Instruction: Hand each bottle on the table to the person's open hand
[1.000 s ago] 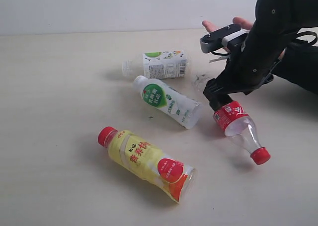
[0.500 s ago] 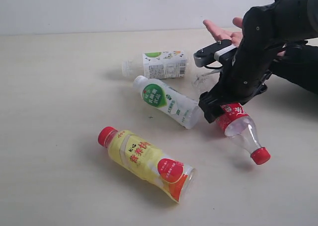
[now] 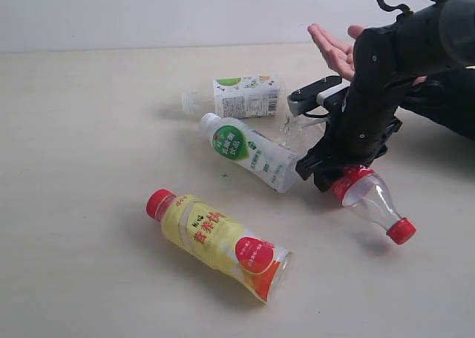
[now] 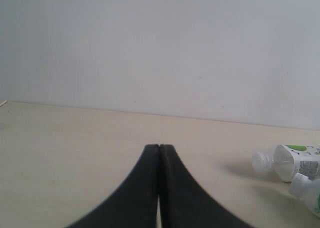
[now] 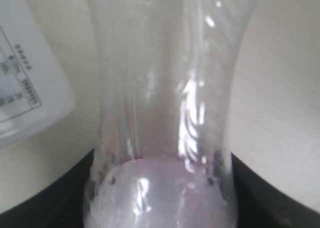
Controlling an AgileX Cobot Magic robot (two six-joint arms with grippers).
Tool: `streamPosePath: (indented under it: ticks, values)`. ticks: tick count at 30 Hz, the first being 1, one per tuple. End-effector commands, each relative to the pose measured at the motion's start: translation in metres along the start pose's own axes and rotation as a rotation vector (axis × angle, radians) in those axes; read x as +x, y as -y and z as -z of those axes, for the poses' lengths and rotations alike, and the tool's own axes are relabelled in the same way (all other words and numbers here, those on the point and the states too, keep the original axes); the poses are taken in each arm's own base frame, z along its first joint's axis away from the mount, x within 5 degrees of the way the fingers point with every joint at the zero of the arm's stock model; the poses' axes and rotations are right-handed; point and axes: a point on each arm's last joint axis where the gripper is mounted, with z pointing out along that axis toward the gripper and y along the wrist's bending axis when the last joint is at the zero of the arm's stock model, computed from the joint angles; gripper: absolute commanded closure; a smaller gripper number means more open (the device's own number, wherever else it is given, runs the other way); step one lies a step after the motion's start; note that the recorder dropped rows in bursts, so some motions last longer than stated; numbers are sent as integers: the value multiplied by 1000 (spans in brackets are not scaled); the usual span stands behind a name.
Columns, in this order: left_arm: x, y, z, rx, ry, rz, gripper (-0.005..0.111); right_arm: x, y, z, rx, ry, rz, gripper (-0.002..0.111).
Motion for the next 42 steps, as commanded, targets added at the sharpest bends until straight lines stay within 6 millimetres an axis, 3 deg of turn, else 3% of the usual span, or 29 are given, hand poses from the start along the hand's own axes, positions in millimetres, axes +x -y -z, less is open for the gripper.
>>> streamPosePath:
  ticks: [1, 5, 11, 14, 20, 23, 32, 36, 39, 42]
  values:
    - [-1, 0, 0, 5, 12, -2, 107, 0, 0, 1, 11, 0, 8, 87]
    - [-1, 0, 0, 5, 12, -2, 107, 0, 2, 2, 34, -3, -12, 108]
    - [-1, 0, 0, 5, 12, -2, 107, 1, 4, 2, 51, -11, -5, 108]
    - [-1, 0, 0, 5, 12, -2, 107, 0, 4, 13, 54, -23, -8, 108]
    - [-1, 0, 0, 5, 12, -2, 107, -3, 5, 60, 58, -37, -43, 108]
    - [-1, 0, 0, 5, 12, -2, 107, -2, 4, 93, 65, 3, -57, 108]
    - [-1, 0, 0, 5, 12, -2, 107, 21, 1, 205, 100, 315, -71, 108]
    - [-1, 0, 0, 5, 12, -2, 107, 36, 6, 252, 193, 458, -114, 108]
    - [-1, 0, 0, 5, 12, -2, 107, 42, 12, 273, 260, 508, -177, 108]
    - [-1, 0, 0, 5, 12, -2, 107, 42, 14, 280, 279, 509, -193, 108]
